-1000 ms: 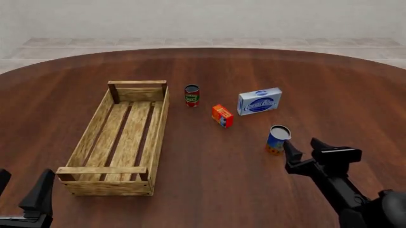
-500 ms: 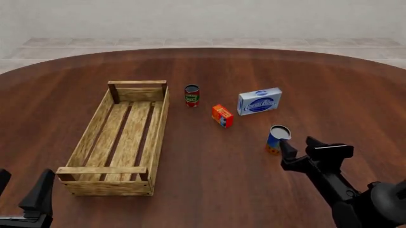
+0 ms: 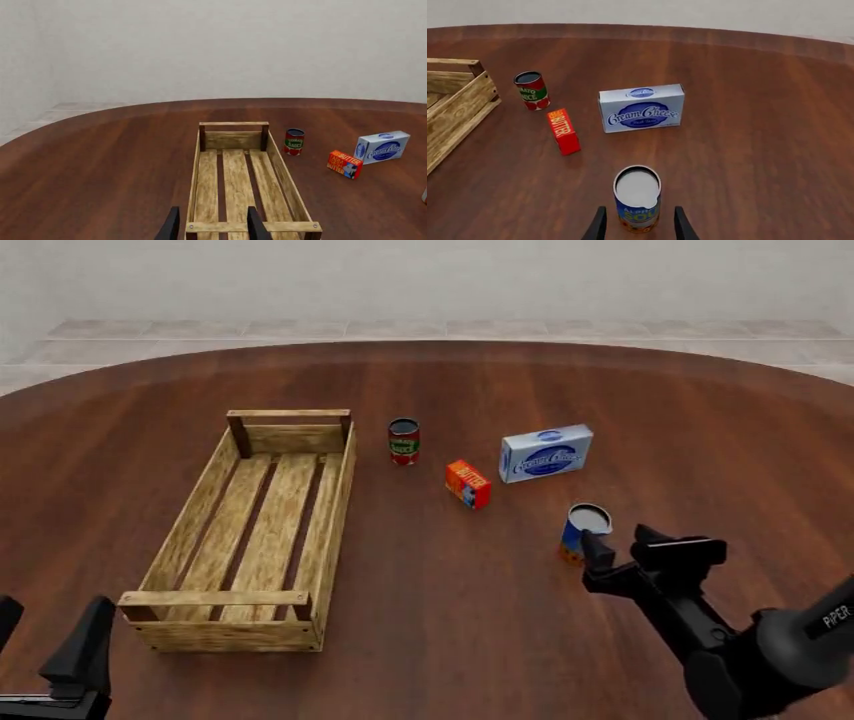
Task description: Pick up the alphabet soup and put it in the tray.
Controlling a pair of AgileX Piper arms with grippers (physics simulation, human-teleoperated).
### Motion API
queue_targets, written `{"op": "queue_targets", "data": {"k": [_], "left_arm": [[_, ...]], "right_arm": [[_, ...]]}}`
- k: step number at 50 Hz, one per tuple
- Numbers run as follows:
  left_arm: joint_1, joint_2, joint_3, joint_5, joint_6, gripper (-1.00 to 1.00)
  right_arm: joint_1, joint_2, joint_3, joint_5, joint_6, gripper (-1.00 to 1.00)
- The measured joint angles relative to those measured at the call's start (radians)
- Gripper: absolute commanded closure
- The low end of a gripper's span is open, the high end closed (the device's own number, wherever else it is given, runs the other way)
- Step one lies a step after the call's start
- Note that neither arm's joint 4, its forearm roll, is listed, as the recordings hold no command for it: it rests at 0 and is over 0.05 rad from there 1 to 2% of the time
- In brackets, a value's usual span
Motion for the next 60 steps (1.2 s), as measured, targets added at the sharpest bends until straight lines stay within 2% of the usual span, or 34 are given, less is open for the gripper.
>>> {"op": "queue_targets", "data": {"k": [60], "left_arm": [[0.000, 0.000, 0.000, 0.000, 0.000, -1.00]], "right_arm": [[0.009, 0.142, -0.104, 0.000, -0.014, -1.00]]}}
